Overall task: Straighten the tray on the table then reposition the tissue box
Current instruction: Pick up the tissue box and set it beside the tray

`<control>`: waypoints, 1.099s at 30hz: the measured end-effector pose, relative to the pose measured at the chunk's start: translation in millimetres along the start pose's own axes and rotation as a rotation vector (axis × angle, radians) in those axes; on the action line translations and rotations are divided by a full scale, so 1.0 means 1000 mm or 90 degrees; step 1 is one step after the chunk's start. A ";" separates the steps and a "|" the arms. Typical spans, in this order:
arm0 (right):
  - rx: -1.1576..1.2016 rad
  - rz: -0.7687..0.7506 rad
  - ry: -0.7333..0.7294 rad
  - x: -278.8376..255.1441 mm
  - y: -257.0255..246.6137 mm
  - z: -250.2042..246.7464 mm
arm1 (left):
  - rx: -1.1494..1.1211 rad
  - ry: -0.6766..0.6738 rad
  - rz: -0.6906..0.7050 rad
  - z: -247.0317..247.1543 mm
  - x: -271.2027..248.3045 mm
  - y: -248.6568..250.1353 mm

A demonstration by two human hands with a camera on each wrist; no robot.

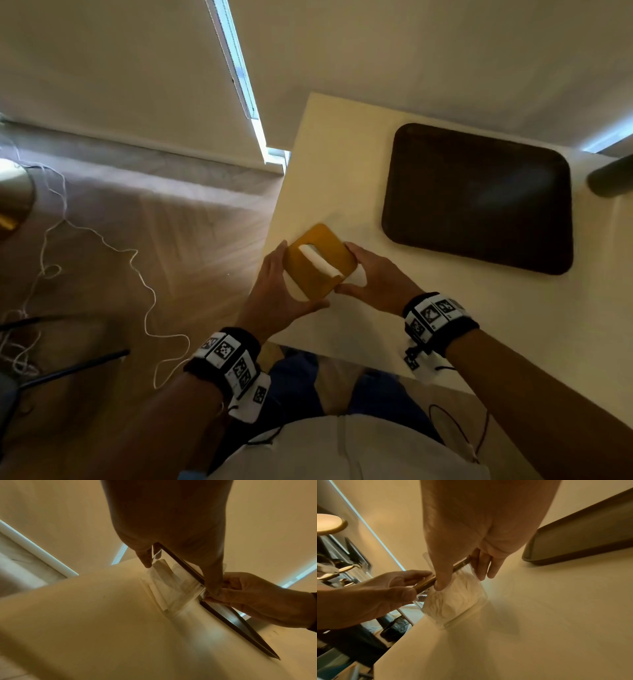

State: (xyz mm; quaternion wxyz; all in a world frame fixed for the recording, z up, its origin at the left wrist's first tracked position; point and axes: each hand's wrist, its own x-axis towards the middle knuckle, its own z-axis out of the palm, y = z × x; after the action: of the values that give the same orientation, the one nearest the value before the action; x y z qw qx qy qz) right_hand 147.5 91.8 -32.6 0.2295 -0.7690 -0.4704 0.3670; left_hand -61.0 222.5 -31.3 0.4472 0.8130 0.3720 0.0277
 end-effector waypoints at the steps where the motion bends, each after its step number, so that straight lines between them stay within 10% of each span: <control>1: 0.003 0.010 0.007 0.003 -0.004 -0.003 | 0.006 -0.010 0.017 -0.006 0.009 0.001; 22: -0.001 0.085 0.116 0.170 0.020 -0.143 | 0.030 -0.053 0.112 -0.053 0.257 0.067; 33: 0.027 0.099 0.104 0.203 0.041 -0.164 | 0.038 -0.072 0.115 -0.047 0.303 0.074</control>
State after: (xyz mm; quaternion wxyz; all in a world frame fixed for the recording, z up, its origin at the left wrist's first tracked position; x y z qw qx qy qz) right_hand 356.9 253.1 -28.8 0.2543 -0.8253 -0.3814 0.3297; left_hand 182.7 422.7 -35.5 0.4388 0.8563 0.2721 0.0108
